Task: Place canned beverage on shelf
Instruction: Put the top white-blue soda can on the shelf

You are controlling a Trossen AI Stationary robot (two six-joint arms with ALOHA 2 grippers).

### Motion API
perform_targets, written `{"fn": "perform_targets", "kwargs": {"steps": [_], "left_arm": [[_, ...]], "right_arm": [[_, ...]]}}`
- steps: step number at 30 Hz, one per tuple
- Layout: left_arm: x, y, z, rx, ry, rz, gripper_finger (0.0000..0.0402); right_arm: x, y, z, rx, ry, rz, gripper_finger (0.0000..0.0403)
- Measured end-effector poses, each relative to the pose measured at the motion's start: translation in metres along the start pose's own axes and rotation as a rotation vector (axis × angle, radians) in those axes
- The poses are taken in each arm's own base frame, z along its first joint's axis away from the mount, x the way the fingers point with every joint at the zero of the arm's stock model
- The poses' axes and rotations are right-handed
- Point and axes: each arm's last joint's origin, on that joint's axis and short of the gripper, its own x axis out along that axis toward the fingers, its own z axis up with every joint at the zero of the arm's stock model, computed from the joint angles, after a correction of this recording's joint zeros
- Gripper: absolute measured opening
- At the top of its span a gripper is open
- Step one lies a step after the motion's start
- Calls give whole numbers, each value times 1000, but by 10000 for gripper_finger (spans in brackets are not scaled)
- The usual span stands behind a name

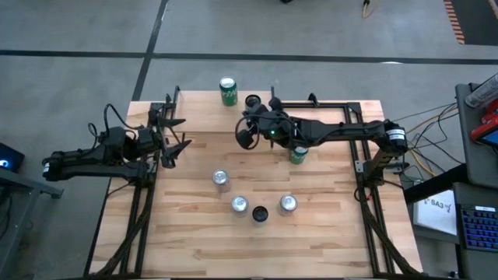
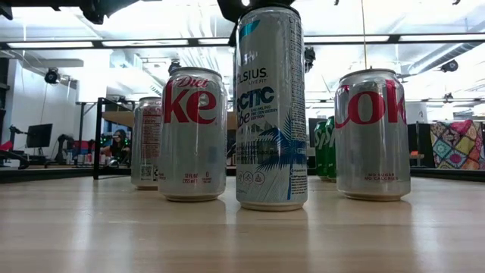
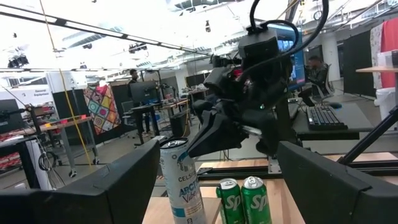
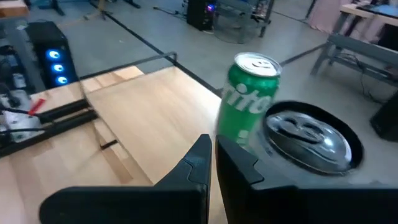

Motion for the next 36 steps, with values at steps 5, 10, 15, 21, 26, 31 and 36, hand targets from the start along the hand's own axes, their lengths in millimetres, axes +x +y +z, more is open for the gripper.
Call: {"fn": "perform_targets", "kwargs": {"steps": [5,10,15,21,26,31,36], "left_arm": [[0,0,0,0,0,0,310],[0,0,0,0,0,0,310],[0,0,0,0,0,0,310],[0,0,0,0,0,0,310],[0,0,0,6,0,0,310],[0,0,0,6,0,0,310],[0,0,0,7,0,0,310]], "right_arm": [[0,-2,-3,-19,15,-65,12],[0,-3,-3,-24,14,-84,12],[0,-4,-3,-27,11,-108,12],[-1,-2,-3,-23,8,-106,12],[0,0,-4,8,11,-77,12],[13,5,-14,0,34,-87,12],[20,1,-15,16,26,-116,12]]}}
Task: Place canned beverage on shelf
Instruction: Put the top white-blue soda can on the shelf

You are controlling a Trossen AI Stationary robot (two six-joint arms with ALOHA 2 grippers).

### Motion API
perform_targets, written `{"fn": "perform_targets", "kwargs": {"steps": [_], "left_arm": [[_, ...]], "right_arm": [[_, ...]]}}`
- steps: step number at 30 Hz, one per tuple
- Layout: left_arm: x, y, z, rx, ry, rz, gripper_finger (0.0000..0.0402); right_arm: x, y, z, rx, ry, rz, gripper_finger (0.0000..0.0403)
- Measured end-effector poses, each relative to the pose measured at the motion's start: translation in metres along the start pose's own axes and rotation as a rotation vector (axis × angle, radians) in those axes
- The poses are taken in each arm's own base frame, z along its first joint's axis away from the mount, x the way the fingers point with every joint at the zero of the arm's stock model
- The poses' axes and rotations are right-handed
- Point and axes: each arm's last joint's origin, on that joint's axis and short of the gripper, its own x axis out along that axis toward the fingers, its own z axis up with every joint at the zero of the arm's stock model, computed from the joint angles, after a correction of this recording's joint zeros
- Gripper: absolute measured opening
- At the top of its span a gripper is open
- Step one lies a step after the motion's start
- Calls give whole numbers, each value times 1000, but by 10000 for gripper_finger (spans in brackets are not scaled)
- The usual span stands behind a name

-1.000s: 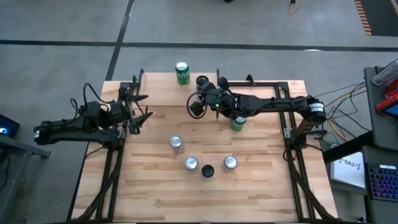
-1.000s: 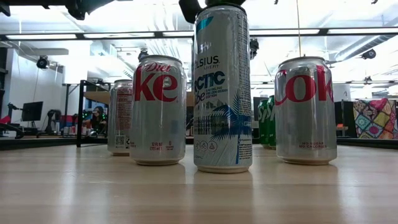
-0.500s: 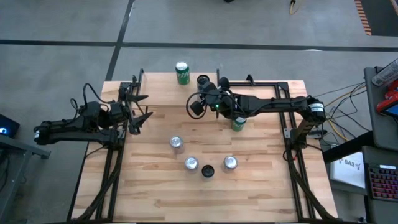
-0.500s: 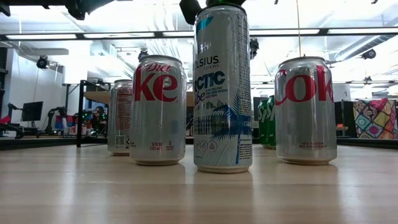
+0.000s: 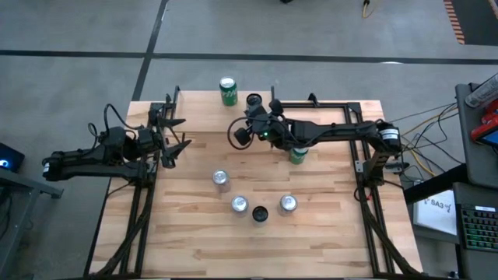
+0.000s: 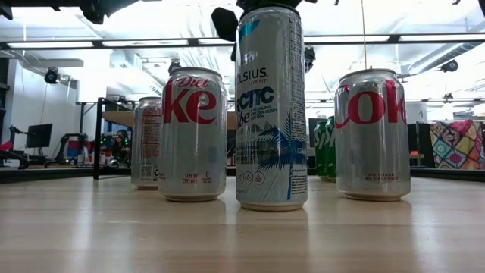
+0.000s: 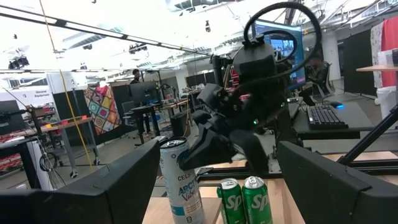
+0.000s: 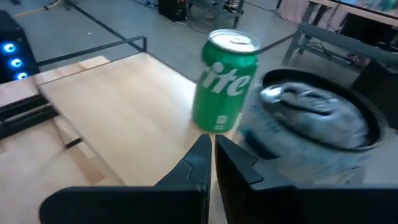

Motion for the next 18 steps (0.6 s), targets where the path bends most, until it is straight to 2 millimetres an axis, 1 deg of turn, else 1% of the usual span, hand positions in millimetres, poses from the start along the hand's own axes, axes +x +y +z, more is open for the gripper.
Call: {"fn": "perform_targets", "kwargs": {"steps": [5,12,15,18], "left_arm": [[0,0,0,0,0,-1,310],[0,0,0,0,0,0,310],[0,0,0,0,0,0,310],[0,0,0,0,0,0,310]], "right_arm": [[1,-3,0,-28,-9,-68,12],[3,-6,1,-43,-8,-76,12],[-1,-3,2,-41,-12,-51,12],[-12,0,7,-14,-19,19,12]]}}
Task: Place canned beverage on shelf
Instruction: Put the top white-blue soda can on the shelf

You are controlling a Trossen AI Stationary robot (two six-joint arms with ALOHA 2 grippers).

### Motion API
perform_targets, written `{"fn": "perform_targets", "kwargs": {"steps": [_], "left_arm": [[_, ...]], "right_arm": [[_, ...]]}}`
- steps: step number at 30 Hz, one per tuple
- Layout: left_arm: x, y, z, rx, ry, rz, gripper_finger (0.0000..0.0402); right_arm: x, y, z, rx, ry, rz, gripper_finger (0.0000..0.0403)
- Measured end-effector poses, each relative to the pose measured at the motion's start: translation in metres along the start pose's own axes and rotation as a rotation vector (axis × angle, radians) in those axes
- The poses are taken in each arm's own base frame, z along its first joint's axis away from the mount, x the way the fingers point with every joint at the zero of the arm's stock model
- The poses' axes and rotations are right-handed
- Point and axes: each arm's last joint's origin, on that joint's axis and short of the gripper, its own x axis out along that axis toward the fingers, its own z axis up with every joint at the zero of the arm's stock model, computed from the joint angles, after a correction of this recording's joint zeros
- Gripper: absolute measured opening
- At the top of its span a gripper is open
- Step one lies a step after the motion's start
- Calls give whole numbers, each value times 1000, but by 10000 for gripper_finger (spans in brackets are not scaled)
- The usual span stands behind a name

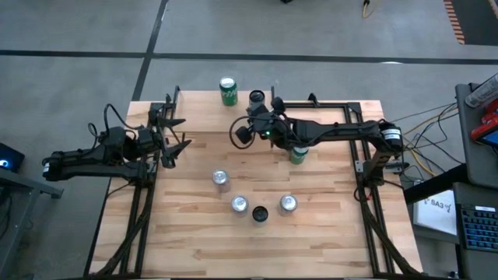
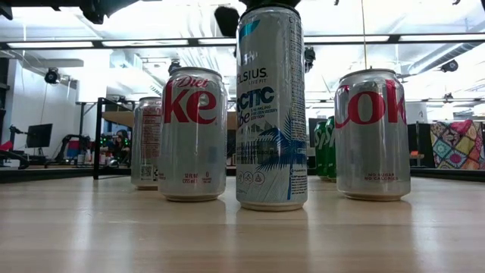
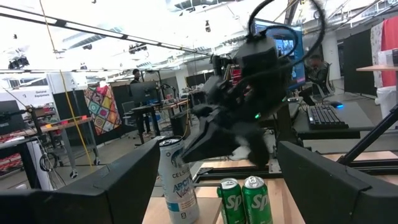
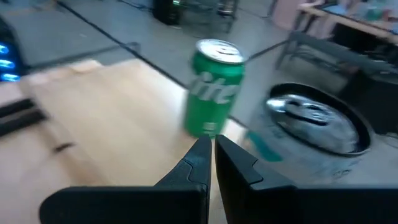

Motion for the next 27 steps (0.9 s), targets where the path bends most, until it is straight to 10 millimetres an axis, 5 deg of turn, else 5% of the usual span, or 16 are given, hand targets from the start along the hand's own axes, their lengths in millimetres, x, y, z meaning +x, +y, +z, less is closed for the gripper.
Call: {"fn": "perform_targets", "kwargs": {"steps": [8,27], "left_arm": [[0,0,0,0,0,0,310],[0,0,0,3,1,0,310]], "right_arm": [[-12,-14,0,117,133,101,12],[7,-45,-4,180,205,-28,12]]}}
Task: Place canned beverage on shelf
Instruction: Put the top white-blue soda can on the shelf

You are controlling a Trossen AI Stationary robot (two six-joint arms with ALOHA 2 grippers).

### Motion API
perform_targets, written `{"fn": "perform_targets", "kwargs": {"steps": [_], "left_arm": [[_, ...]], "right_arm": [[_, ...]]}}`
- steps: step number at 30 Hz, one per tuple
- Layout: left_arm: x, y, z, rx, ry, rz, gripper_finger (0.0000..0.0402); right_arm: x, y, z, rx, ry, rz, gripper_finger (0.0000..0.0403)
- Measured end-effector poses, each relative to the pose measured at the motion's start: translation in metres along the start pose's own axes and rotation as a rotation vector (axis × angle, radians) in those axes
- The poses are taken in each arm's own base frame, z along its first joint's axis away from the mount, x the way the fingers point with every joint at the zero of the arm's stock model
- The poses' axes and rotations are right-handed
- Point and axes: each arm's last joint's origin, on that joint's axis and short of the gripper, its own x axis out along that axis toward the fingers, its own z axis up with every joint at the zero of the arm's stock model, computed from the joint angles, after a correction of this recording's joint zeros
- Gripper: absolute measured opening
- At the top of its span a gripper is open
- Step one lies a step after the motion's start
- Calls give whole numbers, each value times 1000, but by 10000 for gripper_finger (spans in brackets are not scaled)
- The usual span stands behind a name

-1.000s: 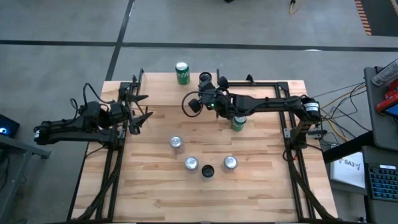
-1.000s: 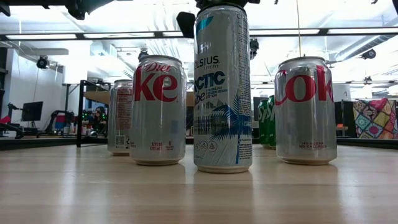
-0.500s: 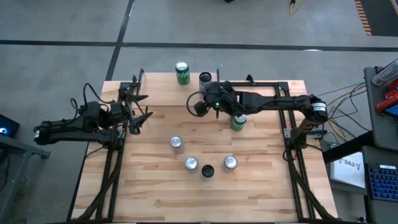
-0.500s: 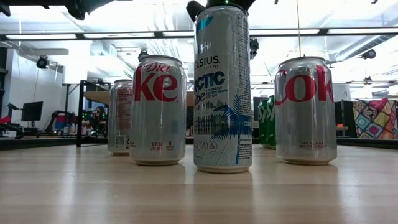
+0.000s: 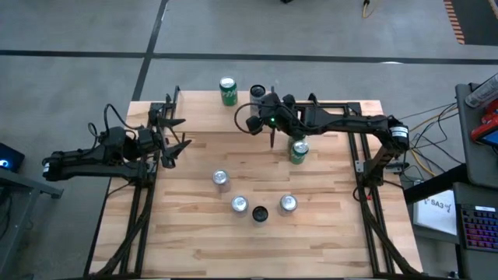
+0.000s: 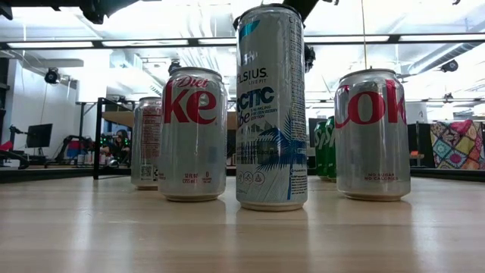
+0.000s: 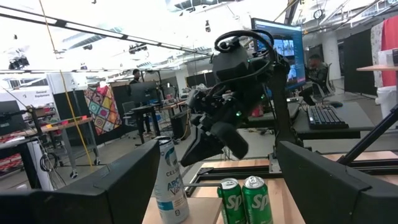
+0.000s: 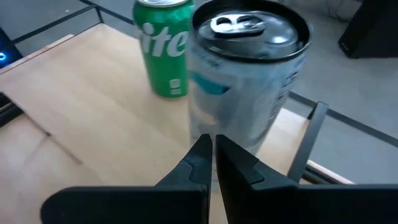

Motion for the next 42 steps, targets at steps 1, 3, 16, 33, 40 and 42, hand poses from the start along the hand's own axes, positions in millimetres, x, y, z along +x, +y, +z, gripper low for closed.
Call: {"fn": "perform_targets", "kwargs": {"steps": [1,3,16,33,40,42], "left_arm": [[0,0,0,4,-1,0,310],[0,0,0,5,0,0,310],[0,0,0,5,0,0,310],[7,-4,-5,9,35,-29,310],[39,-17,-19,-14,65,-127,310],[49,-19,-24,-8,67,-109,310]], "right_arm": [[-1,2,-1,3,1,7,12],[-3,5,-2,7,6,21,12],[5,0,0,2,-20,-33,12],[-23,18,-2,-90,24,145,12],[-52,5,6,-213,37,197,12],[-58,2,6,-256,47,205,12]]}}
